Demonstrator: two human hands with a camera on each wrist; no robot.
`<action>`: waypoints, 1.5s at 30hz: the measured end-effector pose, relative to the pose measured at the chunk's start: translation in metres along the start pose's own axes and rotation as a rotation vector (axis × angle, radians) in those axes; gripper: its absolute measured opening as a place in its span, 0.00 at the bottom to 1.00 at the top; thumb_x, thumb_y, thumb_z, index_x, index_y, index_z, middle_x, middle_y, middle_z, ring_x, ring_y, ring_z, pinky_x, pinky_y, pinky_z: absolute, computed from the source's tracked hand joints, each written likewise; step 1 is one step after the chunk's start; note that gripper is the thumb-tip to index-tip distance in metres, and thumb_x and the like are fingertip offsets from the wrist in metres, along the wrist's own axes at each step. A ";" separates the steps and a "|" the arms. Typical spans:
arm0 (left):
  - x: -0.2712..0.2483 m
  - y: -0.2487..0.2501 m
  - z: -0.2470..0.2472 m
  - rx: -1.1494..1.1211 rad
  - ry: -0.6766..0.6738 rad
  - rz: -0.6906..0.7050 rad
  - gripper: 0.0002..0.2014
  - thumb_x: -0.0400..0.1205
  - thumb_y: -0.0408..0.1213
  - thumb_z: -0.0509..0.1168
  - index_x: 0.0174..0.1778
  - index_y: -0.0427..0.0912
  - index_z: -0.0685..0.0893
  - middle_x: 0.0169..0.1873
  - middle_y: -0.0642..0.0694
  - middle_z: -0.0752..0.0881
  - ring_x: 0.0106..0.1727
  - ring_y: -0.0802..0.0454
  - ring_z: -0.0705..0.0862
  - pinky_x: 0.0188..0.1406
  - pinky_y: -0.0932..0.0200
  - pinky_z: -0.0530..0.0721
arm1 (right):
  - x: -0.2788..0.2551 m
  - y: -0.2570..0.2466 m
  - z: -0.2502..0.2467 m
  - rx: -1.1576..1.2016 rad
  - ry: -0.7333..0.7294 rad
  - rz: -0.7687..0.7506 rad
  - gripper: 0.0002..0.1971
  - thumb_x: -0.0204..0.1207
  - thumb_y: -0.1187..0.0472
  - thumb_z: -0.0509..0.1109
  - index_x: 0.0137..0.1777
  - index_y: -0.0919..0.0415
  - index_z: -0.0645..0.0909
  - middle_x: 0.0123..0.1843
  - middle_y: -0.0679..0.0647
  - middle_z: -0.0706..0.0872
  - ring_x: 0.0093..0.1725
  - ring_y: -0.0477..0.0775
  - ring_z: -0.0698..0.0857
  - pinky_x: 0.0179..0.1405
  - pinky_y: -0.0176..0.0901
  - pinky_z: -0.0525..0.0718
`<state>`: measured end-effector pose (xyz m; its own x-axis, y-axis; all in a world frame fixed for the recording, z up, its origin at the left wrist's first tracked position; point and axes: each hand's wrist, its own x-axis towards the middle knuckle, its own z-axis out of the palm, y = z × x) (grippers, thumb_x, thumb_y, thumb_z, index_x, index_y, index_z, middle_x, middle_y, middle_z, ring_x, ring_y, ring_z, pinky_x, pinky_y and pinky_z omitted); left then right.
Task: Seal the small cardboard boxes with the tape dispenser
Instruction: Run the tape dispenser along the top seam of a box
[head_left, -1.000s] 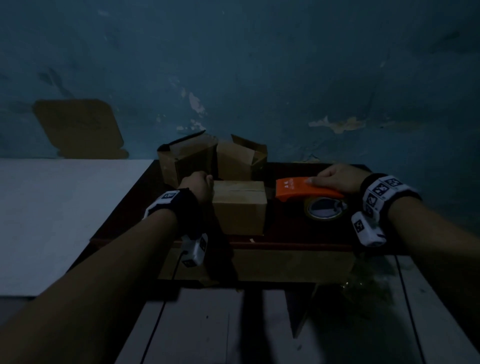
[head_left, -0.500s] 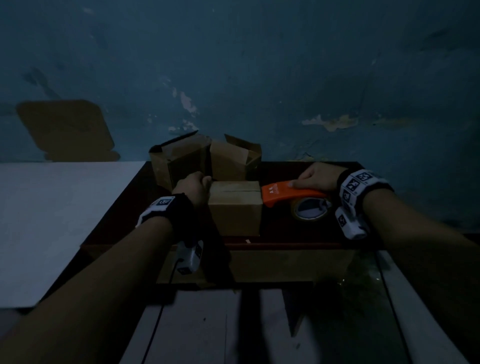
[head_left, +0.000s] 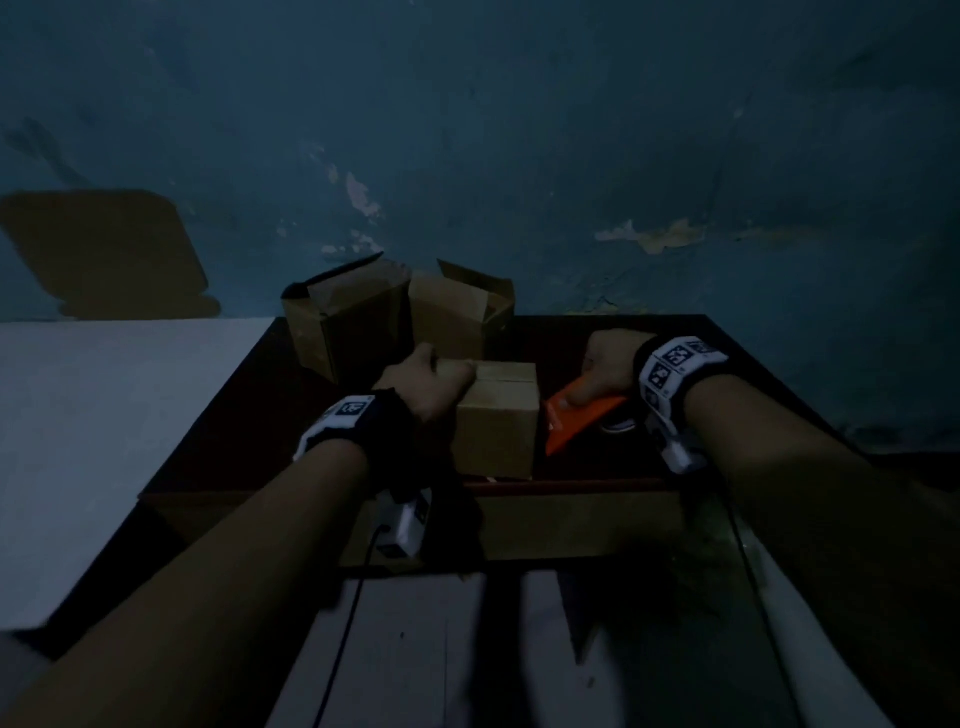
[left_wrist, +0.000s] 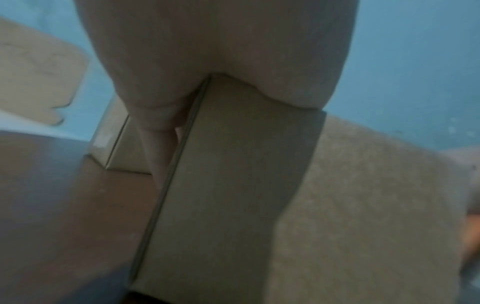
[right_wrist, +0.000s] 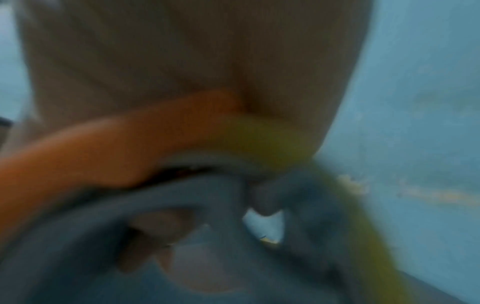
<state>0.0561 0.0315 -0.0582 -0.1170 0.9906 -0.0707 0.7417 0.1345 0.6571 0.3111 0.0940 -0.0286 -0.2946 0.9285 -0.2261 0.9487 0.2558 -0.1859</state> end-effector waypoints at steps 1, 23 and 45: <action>0.001 -0.001 0.000 -0.005 -0.001 -0.008 0.36 0.77 0.68 0.56 0.78 0.52 0.65 0.72 0.41 0.75 0.62 0.38 0.79 0.49 0.56 0.75 | 0.000 0.003 0.000 0.038 0.003 0.000 0.29 0.56 0.31 0.78 0.22 0.57 0.75 0.22 0.51 0.76 0.26 0.51 0.75 0.29 0.44 0.70; -0.006 0.002 -0.001 -0.033 0.018 -0.020 0.35 0.79 0.66 0.57 0.78 0.49 0.65 0.70 0.39 0.76 0.62 0.38 0.79 0.50 0.54 0.75 | -0.025 0.028 0.018 0.337 0.253 0.179 0.25 0.74 0.35 0.66 0.34 0.56 0.84 0.36 0.56 0.86 0.35 0.53 0.85 0.38 0.44 0.80; -0.010 0.001 -0.003 -0.051 0.045 -0.012 0.35 0.78 0.67 0.57 0.76 0.49 0.66 0.68 0.40 0.78 0.59 0.38 0.80 0.51 0.51 0.81 | -0.032 -0.046 0.040 0.381 0.716 -0.170 0.13 0.84 0.53 0.59 0.60 0.57 0.82 0.60 0.55 0.83 0.63 0.56 0.78 0.60 0.47 0.75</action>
<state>0.0561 0.0218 -0.0551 -0.1561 0.9867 -0.0463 0.7057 0.1442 0.6937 0.2719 0.0417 -0.0514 -0.1642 0.8649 0.4744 0.7558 0.4193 -0.5030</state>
